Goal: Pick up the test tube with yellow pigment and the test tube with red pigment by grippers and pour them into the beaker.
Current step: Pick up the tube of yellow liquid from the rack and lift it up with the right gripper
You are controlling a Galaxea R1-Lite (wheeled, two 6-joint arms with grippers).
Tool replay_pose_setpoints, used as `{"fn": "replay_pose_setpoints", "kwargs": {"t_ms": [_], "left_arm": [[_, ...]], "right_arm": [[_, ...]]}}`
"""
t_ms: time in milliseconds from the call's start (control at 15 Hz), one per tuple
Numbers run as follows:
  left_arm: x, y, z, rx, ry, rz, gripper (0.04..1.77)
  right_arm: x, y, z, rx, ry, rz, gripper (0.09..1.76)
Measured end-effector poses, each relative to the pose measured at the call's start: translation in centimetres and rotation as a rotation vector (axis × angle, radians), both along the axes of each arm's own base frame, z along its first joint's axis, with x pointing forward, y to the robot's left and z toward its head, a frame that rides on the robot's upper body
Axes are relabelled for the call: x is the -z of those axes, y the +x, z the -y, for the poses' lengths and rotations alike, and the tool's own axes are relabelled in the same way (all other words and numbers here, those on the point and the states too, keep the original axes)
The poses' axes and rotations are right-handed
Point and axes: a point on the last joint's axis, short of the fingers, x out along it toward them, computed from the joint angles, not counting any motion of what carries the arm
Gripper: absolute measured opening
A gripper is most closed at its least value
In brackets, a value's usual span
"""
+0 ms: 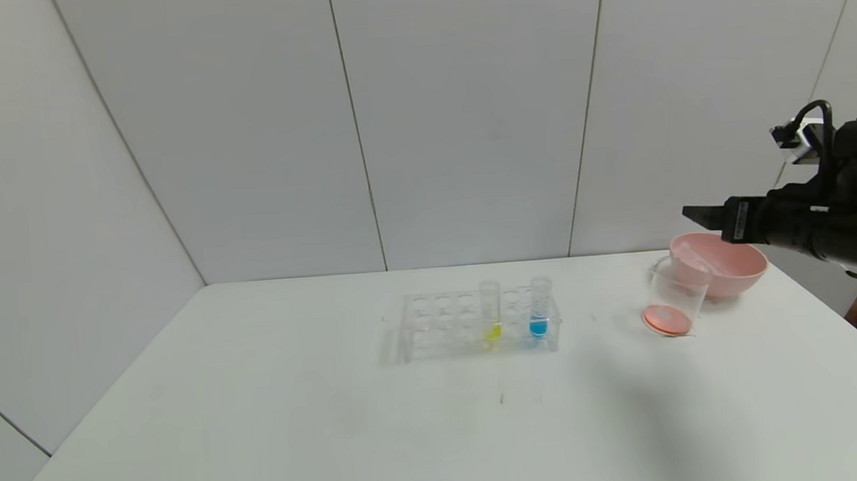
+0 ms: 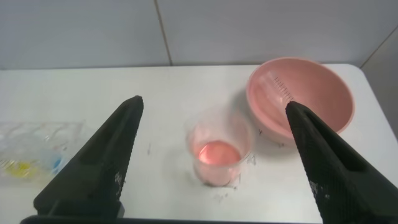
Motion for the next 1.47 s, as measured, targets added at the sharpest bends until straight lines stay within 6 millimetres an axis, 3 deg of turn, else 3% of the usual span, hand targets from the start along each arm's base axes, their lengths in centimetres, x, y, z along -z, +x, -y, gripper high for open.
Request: {"fn": "replay_pose_setpoints", "kwargs": {"t_ms": [333, 667, 1000, 1467], "left_arm": [[0.0, 0.0, 0.0, 0.000, 0.000, 0.000, 1.72], [0.0, 0.0, 0.0, 0.000, 0.000, 0.000, 1.72], [0.0, 0.0, 0.0, 0.000, 0.000, 0.000, 1.72], [0.0, 0.0, 0.0, 0.000, 0.000, 0.000, 1.72]], "right_arm": [[0.8, -9.6, -7.3, -0.056, 0.009, -0.028, 1.67], [1.6, -14.9, -12.6, -0.047, 0.061, -0.012, 1.69], [3.5, -15.7, -17.6, -0.120, 0.033, -0.054, 1.70], [6.1, -12.1, -24.2, -0.108, -0.022, -0.073, 1.70]]}}
